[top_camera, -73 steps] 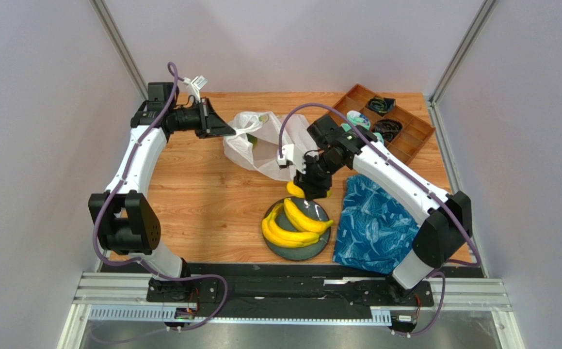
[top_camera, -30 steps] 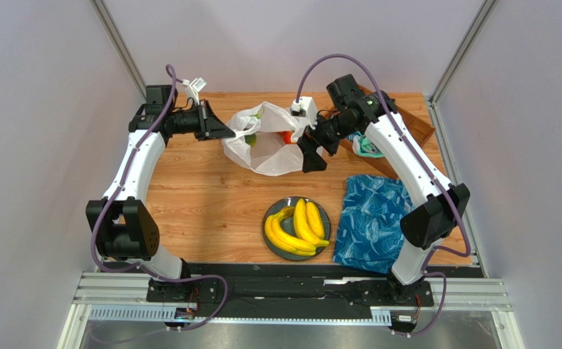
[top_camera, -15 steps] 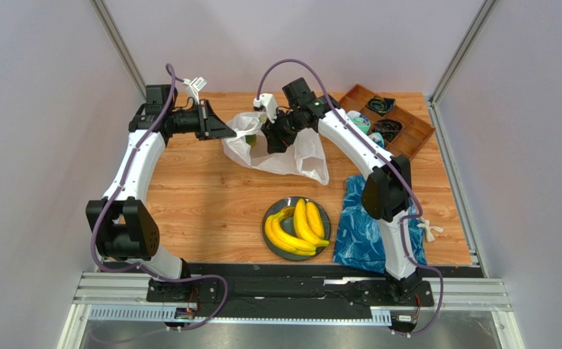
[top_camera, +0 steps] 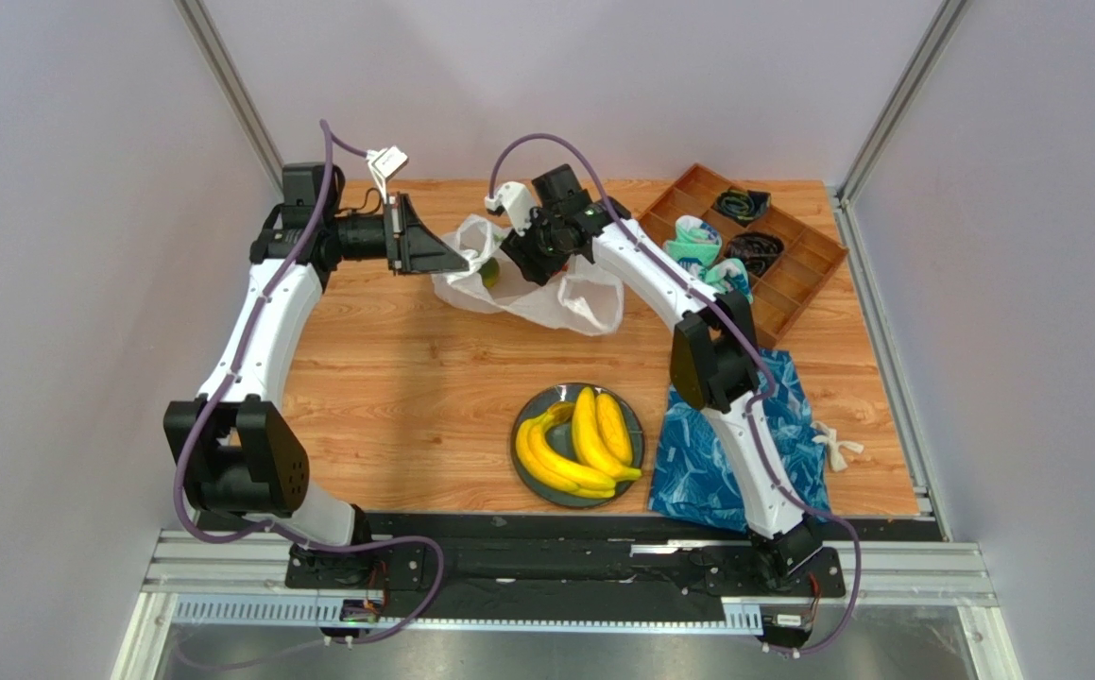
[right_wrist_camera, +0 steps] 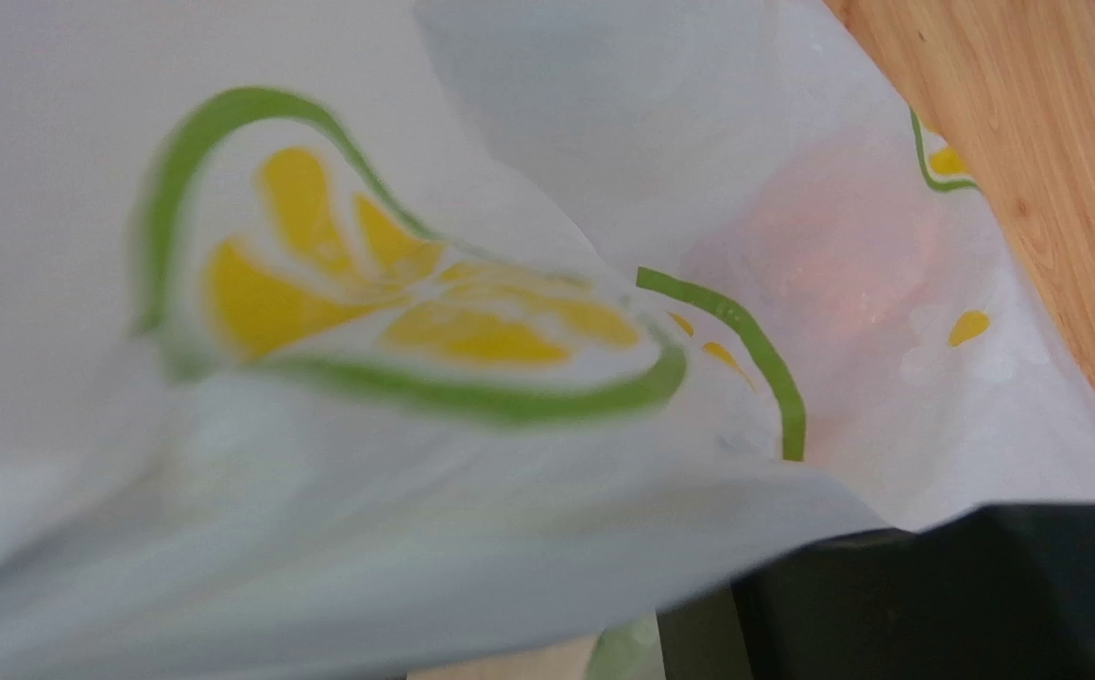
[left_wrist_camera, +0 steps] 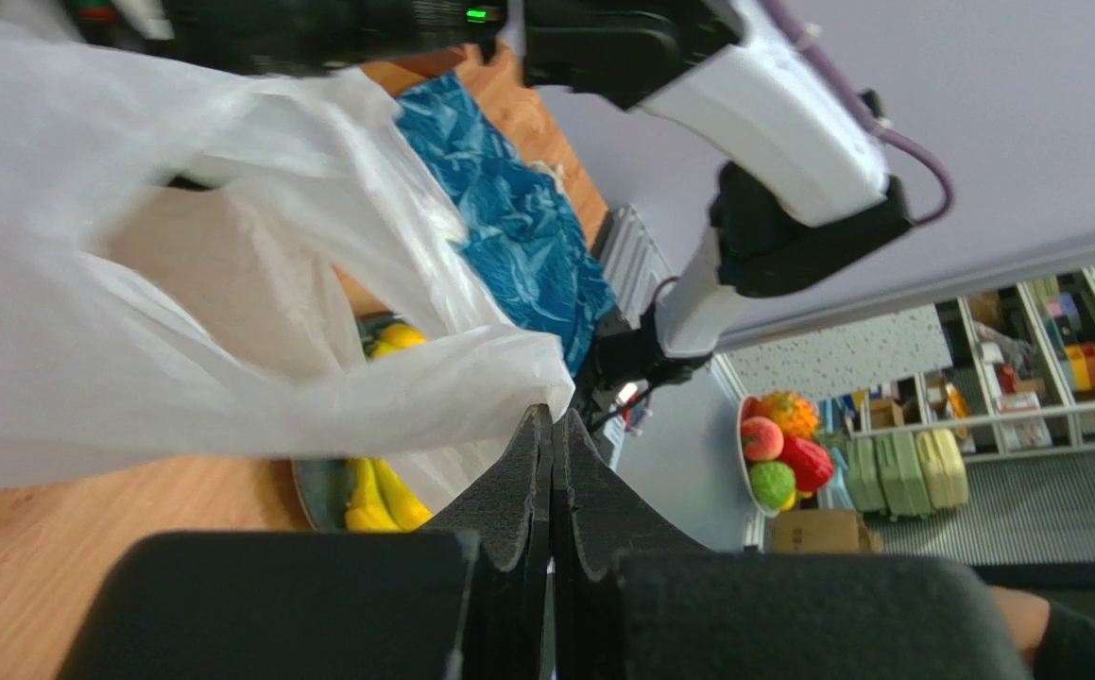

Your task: Take the fake fruits out of the plastic bag

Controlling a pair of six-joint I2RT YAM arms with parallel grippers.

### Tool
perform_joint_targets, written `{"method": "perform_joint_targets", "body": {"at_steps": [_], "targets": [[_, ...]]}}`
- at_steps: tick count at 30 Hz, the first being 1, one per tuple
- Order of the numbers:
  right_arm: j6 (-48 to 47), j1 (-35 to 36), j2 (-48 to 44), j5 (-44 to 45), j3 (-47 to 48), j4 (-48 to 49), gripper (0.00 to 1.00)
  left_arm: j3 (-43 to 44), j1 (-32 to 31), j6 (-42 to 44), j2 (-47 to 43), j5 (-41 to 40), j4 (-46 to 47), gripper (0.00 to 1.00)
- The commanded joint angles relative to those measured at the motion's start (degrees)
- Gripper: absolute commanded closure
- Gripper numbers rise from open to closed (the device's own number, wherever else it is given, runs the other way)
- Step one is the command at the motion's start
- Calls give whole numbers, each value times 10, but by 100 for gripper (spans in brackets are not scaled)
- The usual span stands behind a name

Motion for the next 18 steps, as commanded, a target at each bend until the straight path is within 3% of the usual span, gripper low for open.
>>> {"method": "perform_joint_targets", "body": {"at_steps": [1,5,6,8,13,18], "targets": [[3,-3,42,101,64,49,41,-2,-11,-9,-42,80,29,100],[-7,-6,42,211,39,108,29,-15,-13,-9,-48,86,33,100],[-8,-10,40,239,31,117,19,-19,-13,-9,-49,81,33,100],[-1,-21,40,252,31,127,10,-32,-13,-4,-52,75,34,100],[3,-36,35,194,13,94,1,-46,-14,3,-49,67,33,100],[22,-29,49,121,23,73,0,-50,-19,2,-42,67,31,100]]}}
